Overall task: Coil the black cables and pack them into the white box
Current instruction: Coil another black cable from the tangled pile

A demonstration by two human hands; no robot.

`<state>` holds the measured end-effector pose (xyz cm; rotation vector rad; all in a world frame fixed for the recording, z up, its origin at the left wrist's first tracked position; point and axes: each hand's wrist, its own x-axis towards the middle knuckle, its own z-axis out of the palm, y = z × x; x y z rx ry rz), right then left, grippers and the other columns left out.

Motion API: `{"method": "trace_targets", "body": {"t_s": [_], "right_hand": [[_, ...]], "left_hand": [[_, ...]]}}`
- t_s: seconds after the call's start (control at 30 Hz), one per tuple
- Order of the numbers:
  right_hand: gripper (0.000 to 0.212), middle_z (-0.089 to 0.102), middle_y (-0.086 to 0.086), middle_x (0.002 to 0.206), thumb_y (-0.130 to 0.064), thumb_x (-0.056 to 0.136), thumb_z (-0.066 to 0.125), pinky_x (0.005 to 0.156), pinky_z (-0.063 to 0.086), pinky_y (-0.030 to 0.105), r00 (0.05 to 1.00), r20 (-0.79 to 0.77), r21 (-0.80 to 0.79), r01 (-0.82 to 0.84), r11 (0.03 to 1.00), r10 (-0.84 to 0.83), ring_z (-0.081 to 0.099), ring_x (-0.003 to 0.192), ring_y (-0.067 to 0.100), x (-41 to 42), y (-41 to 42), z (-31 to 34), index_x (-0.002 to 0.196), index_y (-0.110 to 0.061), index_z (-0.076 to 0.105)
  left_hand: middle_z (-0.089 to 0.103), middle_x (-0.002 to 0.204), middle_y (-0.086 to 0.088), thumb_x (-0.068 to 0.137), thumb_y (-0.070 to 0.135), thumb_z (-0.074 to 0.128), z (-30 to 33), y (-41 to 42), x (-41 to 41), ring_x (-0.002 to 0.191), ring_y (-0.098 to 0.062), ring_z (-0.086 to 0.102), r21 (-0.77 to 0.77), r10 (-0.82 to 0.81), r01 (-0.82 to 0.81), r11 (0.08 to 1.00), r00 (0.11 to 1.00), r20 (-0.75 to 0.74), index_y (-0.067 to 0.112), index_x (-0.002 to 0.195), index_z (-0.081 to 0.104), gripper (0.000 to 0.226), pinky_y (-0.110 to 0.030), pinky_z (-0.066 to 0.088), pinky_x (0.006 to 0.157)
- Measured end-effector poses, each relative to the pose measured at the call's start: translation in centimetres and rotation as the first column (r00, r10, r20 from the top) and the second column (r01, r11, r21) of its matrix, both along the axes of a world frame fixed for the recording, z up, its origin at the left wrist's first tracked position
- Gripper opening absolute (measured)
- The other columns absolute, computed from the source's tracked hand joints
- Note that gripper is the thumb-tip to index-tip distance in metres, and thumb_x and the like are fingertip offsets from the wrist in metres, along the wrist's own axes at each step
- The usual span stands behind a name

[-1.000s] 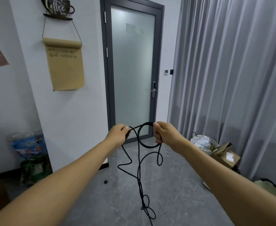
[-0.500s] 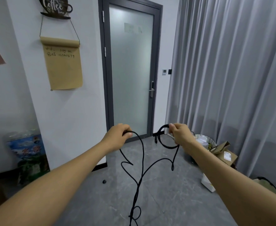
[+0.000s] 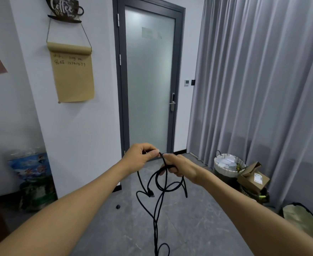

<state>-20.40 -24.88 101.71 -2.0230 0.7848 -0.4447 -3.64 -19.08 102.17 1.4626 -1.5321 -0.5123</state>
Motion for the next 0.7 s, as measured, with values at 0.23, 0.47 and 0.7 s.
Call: {"method": "trace_targets", "body": {"t_s": [0.23,0.47,0.7], "right_hand": [[0.051,0.044,0.012,0.063,-0.031,0.098,0.039,0.059,0.030,0.030,0.992,-0.010,-0.252,0.120,0.960,-0.127,0.035,0.056,0.019,0.7,-1.4,-1.5,0.054,-0.022,0.062],[0.050,0.030,-0.006,0.044,-0.024,0.100,0.041,0.047,0.022,0.022,0.941,0.204,-0.068,0.290,0.955,-0.271,0.024,0.043,0.010,-0.4,-2.4,-1.1,0.054,-0.015,0.060],[0.043,0.049,-0.008,0.045,-0.024,0.100,0.039,0.048,0.030,0.022,0.874,0.306,0.100,0.365,0.926,-0.377,0.035,0.049,0.013,-0.3,-3.1,-0.6,0.074,0.000,0.063]], "left_hand": [[0.044,0.100,0.005,0.087,0.027,0.066,-1.7,-0.5,-1.1,0.089,-0.010,0.048,-0.105,0.253,-0.241,0.965,0.960,0.123,0.022,0.099,0.053,0.018,-0.022,0.040,0.081],[0.046,0.079,0.002,0.096,0.037,0.049,-3.5,-0.1,-3.6,0.068,-0.009,0.041,0.195,-0.033,0.020,0.981,0.997,0.064,0.013,0.096,0.054,0.025,-0.021,0.035,0.062],[0.039,0.059,0.003,0.104,0.021,0.029,-2.1,-0.8,-4.5,0.053,-0.009,0.044,0.117,-0.124,0.222,0.968,0.829,-0.546,0.012,0.076,0.040,0.031,-0.026,0.050,0.076]]}}
